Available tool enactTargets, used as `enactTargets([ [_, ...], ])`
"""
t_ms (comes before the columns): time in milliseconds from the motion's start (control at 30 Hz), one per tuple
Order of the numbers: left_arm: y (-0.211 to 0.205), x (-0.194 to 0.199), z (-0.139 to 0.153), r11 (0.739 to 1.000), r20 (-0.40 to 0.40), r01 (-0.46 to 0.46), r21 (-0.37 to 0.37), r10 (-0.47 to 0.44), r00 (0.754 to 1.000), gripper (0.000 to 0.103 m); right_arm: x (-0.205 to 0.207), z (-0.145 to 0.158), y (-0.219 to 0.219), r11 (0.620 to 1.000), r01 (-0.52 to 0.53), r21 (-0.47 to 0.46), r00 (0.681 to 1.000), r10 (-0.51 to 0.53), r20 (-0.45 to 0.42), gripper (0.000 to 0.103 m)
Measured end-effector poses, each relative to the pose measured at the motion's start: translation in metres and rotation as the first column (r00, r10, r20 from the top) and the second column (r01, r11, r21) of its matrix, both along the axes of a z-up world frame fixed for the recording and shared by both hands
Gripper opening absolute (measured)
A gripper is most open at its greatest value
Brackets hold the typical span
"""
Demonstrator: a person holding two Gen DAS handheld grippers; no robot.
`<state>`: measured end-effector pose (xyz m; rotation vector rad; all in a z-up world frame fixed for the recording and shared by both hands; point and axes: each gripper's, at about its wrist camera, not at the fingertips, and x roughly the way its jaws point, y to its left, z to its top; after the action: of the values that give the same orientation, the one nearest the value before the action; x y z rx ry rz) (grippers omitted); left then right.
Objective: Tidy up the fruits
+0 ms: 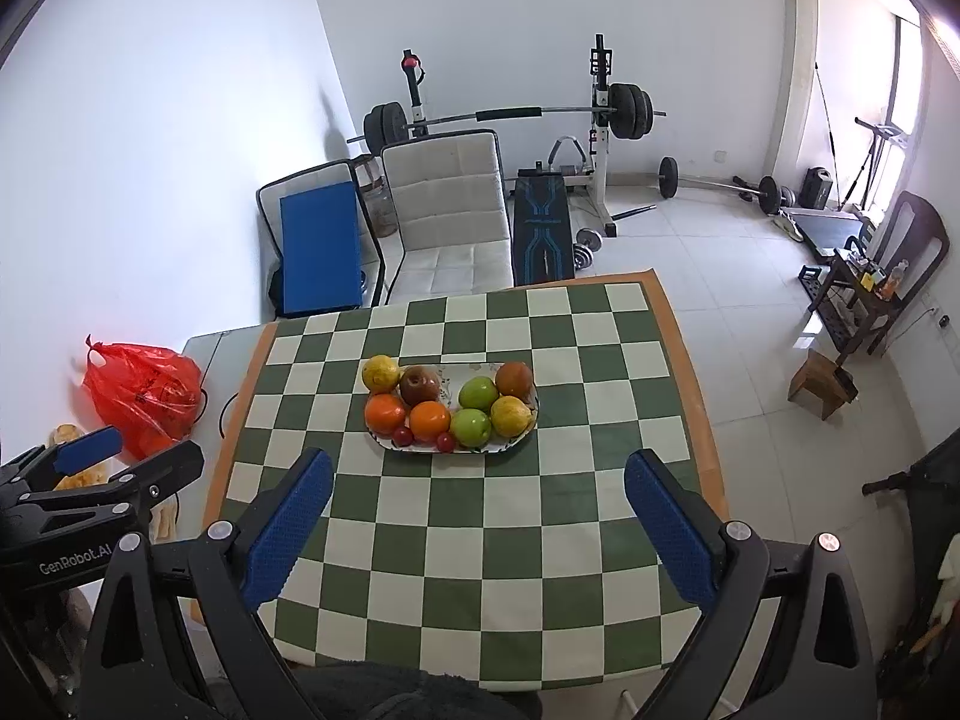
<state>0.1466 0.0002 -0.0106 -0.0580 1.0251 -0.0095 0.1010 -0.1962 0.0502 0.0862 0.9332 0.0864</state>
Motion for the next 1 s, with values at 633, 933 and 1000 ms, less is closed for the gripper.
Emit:
enactTargets([
  [633, 0.002, 0.026, -0.038, 0.997, 0.017, -0.063, 0.049, 0.063, 0.998, 0.099, 0.029, -0.049, 0.003, 0.999, 0.006, -0.035, 1.0, -0.007, -0.026, 0.1],
  [933, 0.001, 0.049, -0.074, 0.994, -0.012, -0.063, 0.088, 0.064, 0.998, 0.099, 0.061, -0.094, -0.002, 0.997, 0.028, -0.066, 0.999, -0.031, -0.04, 0.1],
  [1000, 0.001, 0.052, -0.08, 0.994, -0.019, -0.063, 0.095, 0.065, 0.998, 0.099, 0.069, -0.104, -0.001, 0.997, 0.028, -0.079, 0.998, -0.032, -0.046, 0.1],
])
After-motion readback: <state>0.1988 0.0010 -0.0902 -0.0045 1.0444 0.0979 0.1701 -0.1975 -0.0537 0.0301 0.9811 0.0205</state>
